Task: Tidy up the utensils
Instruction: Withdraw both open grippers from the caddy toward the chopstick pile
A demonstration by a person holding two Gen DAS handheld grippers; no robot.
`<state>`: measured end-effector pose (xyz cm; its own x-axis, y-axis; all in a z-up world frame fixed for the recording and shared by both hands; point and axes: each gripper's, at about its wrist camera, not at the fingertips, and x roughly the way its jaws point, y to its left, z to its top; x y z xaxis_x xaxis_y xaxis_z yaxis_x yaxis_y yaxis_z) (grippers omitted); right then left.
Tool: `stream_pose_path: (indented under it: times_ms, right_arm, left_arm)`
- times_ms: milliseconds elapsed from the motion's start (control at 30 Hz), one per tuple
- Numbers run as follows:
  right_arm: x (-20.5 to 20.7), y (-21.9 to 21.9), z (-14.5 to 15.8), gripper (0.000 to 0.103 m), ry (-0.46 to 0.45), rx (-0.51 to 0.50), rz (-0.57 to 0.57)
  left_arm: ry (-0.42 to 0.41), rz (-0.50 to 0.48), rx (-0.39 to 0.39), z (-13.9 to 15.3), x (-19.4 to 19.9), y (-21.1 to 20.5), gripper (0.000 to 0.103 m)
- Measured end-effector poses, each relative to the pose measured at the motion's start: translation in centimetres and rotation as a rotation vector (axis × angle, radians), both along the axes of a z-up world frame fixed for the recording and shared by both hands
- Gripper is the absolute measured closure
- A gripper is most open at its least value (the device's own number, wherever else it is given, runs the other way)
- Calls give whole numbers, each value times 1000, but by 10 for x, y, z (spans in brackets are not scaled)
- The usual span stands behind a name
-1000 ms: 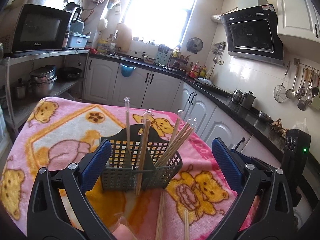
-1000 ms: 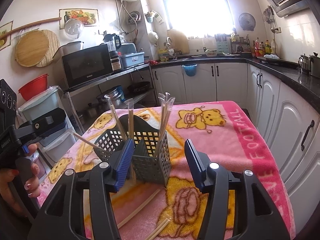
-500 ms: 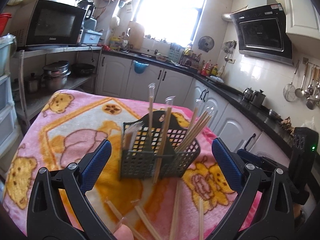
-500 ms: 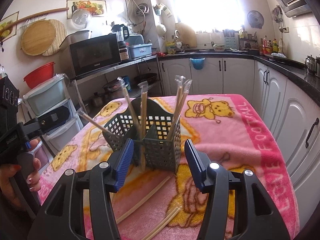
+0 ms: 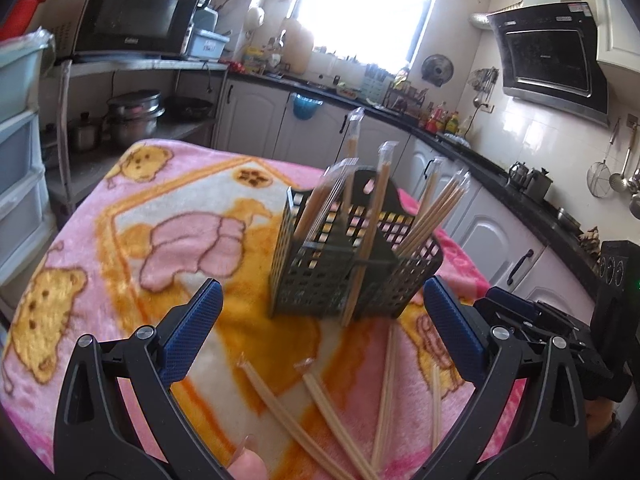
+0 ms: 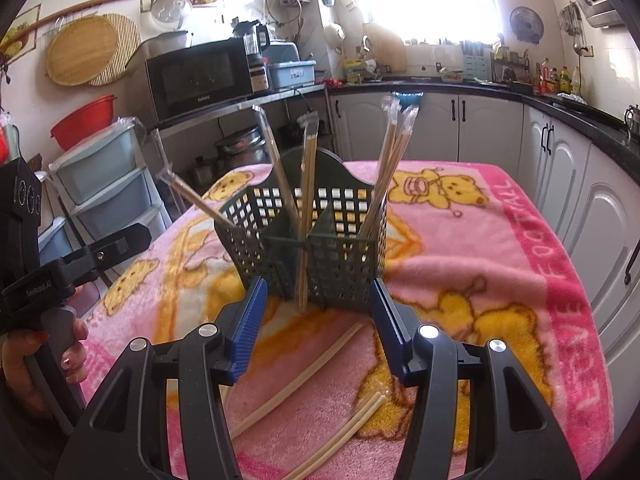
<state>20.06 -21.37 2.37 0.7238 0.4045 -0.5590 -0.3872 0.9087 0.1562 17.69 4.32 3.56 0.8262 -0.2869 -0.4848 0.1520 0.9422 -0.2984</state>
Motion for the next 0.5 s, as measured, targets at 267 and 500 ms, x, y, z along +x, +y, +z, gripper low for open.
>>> stream_pose_path:
  times_ms: [267,500]
  right_arm:
    - [2,9,-20,52,49,-15,9]
    - [4,14,-37,52,91,-29,13]
  left_arm:
    - [60,17,9,-24,-3,6,11]
    - [117,22,26,-44,-3,8,10]
